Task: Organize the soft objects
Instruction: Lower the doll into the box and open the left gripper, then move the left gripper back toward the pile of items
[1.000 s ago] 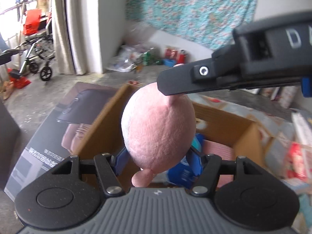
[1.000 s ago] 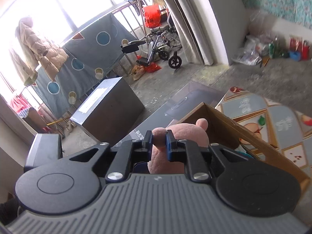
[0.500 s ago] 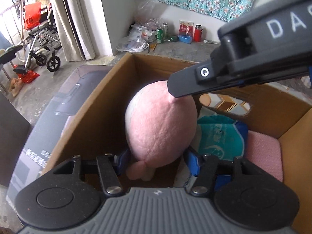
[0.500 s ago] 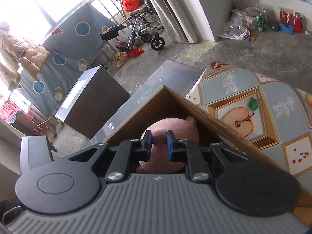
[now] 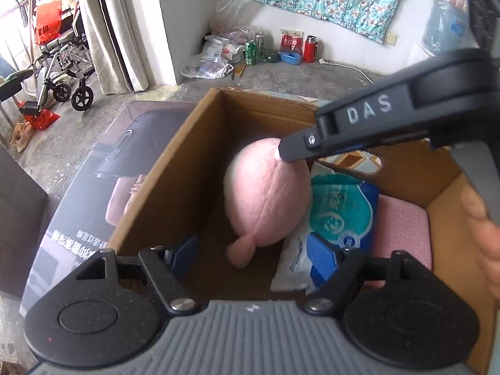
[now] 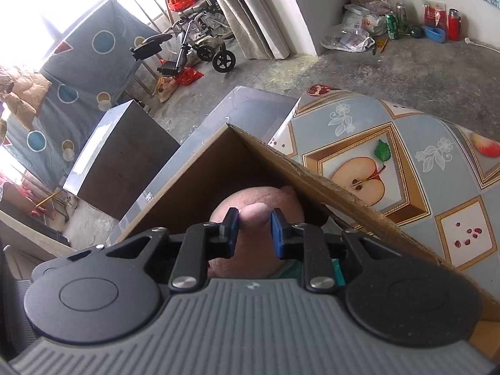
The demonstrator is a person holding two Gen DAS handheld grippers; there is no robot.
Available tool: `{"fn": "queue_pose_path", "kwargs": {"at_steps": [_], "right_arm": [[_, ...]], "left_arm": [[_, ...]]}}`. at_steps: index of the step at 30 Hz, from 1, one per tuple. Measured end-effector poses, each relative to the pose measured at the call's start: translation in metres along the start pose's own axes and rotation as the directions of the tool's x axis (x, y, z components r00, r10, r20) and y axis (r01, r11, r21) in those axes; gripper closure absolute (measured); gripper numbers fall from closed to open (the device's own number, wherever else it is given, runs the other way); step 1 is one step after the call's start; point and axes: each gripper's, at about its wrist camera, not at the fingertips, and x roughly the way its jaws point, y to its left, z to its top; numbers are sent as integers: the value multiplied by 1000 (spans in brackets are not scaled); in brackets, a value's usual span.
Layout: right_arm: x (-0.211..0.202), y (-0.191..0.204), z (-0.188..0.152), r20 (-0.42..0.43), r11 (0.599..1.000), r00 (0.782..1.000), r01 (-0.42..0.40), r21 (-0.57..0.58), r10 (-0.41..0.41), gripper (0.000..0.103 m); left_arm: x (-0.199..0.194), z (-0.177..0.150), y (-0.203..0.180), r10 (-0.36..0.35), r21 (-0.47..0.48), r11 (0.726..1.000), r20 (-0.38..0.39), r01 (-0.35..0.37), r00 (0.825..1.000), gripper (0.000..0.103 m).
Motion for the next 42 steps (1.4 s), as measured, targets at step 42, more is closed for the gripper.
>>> {"fn": "queue_pose_path", "kwargs": {"at_steps": [42], "right_arm": [[-425, -63, -488, 318, 818, 842, 224, 530, -437, 38]], "left_arm": [[-216, -268, -206, -614, 449, 752, 207, 483, 762, 14]]}}
